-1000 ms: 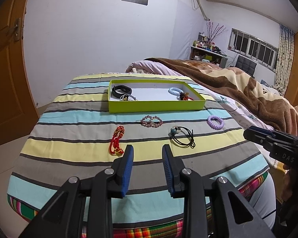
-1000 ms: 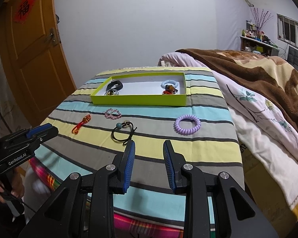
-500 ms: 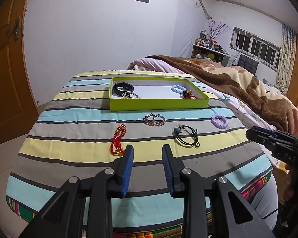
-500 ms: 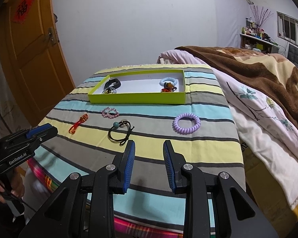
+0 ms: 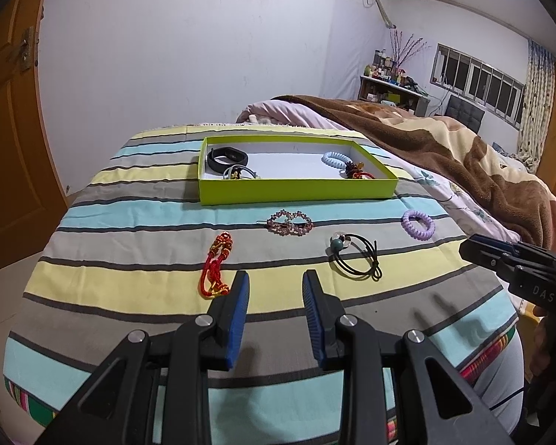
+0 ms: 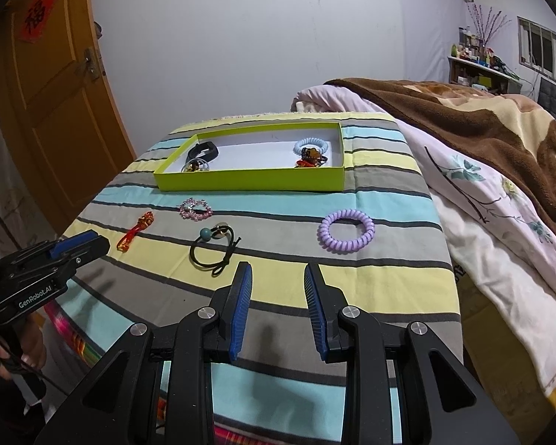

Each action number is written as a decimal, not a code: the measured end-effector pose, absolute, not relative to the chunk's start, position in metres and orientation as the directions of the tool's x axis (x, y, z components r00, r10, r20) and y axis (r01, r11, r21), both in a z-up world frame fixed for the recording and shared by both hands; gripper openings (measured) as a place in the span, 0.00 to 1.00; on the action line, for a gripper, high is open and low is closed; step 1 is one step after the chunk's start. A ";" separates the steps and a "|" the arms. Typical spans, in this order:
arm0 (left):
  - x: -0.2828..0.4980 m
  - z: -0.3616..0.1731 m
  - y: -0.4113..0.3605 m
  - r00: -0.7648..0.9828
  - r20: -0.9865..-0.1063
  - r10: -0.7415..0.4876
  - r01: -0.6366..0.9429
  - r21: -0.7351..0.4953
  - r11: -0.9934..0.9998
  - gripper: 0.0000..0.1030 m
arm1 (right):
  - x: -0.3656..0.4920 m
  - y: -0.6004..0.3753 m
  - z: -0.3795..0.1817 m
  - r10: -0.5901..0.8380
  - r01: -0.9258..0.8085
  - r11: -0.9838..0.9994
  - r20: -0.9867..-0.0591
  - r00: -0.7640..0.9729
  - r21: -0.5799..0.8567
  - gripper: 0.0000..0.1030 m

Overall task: Organize jewelry
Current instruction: 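Withdraw both open tools from the box toward the remaining jewelry, then grasp the red beaded tassel with the left tool while the right tool grasps the black cord hair tie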

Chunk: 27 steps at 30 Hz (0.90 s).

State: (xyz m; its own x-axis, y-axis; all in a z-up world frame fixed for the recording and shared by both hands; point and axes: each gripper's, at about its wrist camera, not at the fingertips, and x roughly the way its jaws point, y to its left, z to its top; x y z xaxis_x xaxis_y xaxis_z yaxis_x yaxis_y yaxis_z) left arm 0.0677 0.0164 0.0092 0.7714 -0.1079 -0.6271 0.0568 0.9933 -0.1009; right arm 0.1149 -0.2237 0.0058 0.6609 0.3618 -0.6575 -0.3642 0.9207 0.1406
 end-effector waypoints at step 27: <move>0.129 -0.026 0.048 0.691 -0.722 -0.036 -0.021 -0.069 0.997 0.30 | 0.182 -0.153 -0.036 0.403 -0.437 0.883 -0.752 0.522 0.170 0.29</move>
